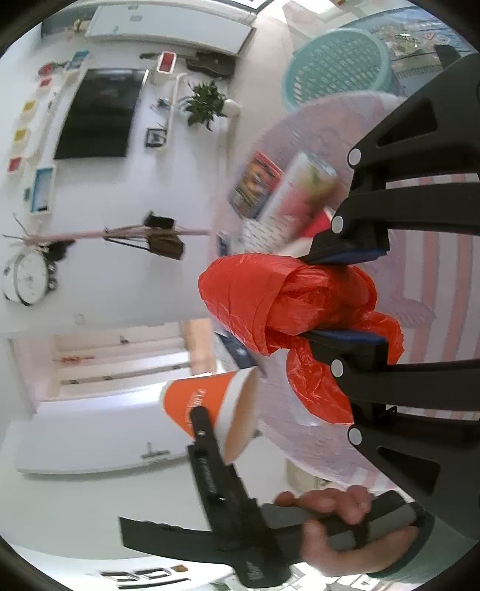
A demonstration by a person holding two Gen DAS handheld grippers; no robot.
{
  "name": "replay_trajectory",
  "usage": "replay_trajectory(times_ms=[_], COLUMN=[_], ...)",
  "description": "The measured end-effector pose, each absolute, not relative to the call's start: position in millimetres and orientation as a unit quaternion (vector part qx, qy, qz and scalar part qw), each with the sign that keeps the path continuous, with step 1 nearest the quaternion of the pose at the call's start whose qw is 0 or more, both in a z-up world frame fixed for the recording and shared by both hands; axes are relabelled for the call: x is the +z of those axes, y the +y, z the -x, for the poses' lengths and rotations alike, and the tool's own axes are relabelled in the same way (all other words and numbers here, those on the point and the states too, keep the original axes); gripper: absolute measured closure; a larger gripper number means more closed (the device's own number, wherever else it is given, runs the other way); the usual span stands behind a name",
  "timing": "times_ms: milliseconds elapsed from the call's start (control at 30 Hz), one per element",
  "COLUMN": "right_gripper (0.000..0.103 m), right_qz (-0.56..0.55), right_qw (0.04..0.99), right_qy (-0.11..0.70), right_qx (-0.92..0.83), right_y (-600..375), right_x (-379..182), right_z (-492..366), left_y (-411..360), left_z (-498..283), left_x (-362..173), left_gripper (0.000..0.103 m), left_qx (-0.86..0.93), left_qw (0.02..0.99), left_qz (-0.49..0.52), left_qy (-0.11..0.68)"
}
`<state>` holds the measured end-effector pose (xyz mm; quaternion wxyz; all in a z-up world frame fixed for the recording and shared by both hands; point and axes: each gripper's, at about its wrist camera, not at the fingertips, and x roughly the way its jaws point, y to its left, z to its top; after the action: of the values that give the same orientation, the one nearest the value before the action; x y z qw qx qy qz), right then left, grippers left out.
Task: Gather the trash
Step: 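Carry the cup and bag to the blue basket and open both tools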
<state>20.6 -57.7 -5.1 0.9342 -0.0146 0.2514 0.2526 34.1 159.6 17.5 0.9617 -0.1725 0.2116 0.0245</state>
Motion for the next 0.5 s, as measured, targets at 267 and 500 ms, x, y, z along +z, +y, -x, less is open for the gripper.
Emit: replay_trajectory(times_ms=[267, 500], right_gripper=[0.077, 0.077], right_qz=[-0.012, -0.045], right_qw=[0.957, 0.976], right_qy=[0.209, 0.192], right_qx=[0.200, 0.096], right_y=[-108.6, -189.9], right_x=[22.2, 25.8], right_z=[-43.4, -80.5], left_y=[107.1, 37.8], left_z=[-56.0, -91.0], left_x=[38.5, 48.1], left_gripper=[0.060, 0.060], left_qx=[-0.022, -0.078], left_qw=[0.970, 0.972], left_qz=[0.153, 0.118], left_qy=[0.190, 0.189])
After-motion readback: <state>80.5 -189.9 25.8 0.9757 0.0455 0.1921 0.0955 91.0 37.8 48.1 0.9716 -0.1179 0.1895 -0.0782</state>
